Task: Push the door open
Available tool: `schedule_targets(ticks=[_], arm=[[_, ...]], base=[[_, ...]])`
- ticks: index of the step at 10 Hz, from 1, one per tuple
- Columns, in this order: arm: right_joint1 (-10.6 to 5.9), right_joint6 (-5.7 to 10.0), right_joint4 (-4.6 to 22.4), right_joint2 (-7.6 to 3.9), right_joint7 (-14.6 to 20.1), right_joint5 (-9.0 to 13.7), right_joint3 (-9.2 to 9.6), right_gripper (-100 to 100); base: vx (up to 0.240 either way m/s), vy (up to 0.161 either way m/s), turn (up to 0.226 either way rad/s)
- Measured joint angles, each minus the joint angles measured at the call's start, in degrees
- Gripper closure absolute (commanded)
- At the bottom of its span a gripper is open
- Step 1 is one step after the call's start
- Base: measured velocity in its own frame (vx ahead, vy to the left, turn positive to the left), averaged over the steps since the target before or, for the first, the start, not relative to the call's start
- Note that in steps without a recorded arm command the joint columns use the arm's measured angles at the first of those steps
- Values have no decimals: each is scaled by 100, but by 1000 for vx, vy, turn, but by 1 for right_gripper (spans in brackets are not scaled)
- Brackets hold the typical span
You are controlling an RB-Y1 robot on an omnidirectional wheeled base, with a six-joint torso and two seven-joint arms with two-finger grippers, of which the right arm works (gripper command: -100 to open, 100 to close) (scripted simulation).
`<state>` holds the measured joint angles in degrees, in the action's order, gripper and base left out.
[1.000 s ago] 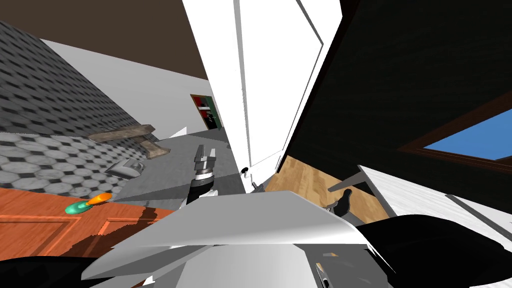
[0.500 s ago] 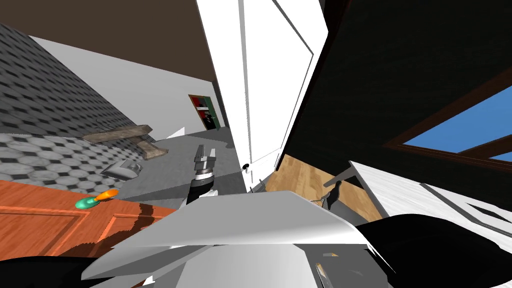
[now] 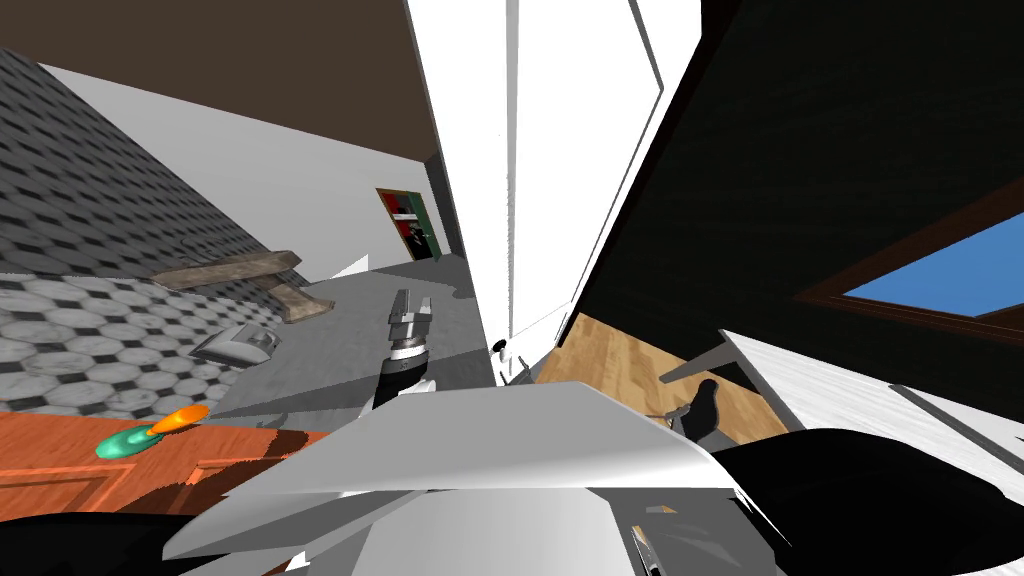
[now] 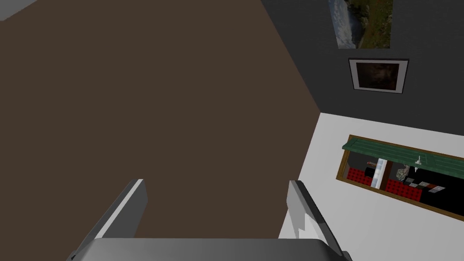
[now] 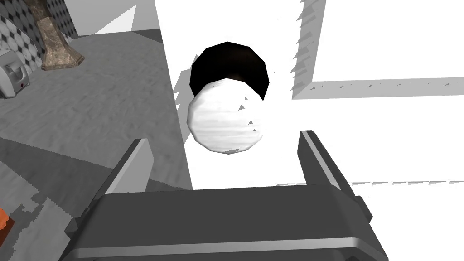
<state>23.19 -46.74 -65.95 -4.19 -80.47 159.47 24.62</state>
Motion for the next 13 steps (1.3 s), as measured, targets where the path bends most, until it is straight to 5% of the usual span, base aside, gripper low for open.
schedule_targets(ticks=[2,3,8,9,13], arm=[[-73,6,65,76,11,-37,-43,-100],[-78,8,65,81,13,-39,-45,100],[-72,6,65,75,11,-37,-43,100],[-72,6,65,75,11,-37,-43,-100],[125,-46,-36,-11,-267,395,-35,-100]], base=[[131,63,4],[-11,-3,1],[-18,-8,1],[-59,9,-40],[-113,34,-48]])
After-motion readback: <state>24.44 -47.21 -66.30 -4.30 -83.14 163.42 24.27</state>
